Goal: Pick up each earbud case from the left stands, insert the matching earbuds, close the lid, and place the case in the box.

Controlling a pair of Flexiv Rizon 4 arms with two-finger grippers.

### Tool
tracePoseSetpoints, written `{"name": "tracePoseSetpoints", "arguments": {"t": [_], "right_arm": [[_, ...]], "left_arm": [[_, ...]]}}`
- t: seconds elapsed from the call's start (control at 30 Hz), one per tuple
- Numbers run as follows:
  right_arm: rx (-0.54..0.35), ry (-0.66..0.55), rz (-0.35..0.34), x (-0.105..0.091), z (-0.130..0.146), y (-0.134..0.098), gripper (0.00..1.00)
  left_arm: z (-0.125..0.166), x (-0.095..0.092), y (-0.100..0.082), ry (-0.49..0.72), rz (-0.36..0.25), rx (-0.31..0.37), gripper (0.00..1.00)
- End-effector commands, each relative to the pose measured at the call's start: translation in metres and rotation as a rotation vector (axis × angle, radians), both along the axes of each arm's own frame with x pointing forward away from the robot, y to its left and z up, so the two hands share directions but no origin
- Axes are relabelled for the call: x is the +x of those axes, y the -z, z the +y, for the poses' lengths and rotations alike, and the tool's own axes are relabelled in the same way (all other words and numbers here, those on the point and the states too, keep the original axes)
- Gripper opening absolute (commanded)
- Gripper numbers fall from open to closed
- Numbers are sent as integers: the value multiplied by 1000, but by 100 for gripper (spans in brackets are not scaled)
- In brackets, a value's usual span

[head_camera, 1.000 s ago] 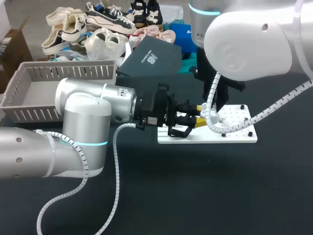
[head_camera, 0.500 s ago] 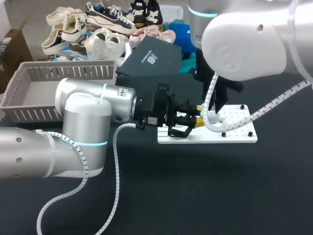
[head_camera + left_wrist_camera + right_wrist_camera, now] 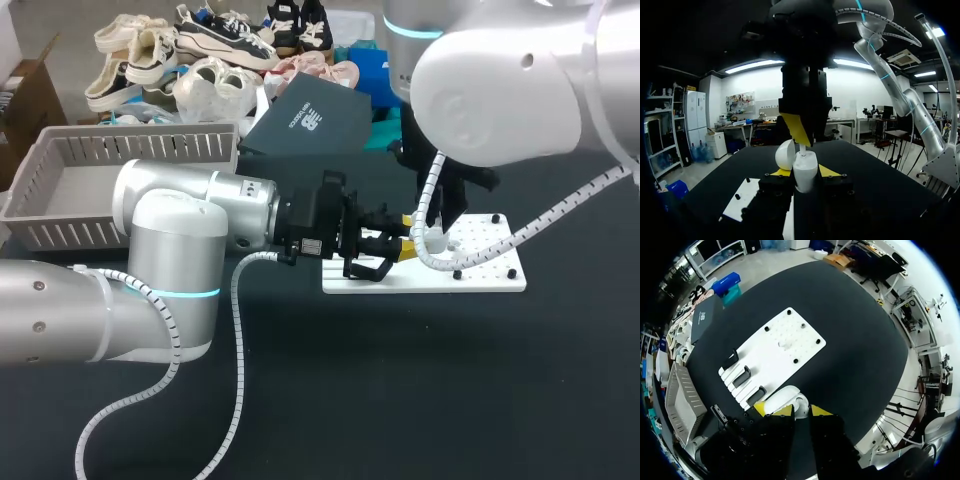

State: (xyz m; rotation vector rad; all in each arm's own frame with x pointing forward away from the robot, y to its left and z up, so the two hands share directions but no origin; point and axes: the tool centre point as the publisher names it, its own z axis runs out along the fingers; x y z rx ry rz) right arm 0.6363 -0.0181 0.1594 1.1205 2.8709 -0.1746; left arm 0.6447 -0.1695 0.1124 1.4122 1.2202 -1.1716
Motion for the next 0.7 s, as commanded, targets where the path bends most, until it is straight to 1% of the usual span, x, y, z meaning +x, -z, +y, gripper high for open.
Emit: {"name": "tracePoseSetpoints", "arguments": {"t": [0.03, 0.57, 0.7], "right_arm": [[-1, 3, -4, 1, 0, 1, 0], [-11, -11, 12, 3, 0, 7, 0], [-11, -12, 14, 3, 0, 7, 24]], "left_arm": [[0, 1, 1, 0, -1, -2, 0], [0, 1, 1, 0, -1, -2, 0], [0, 1, 1, 0, -1, -2, 0]]}}
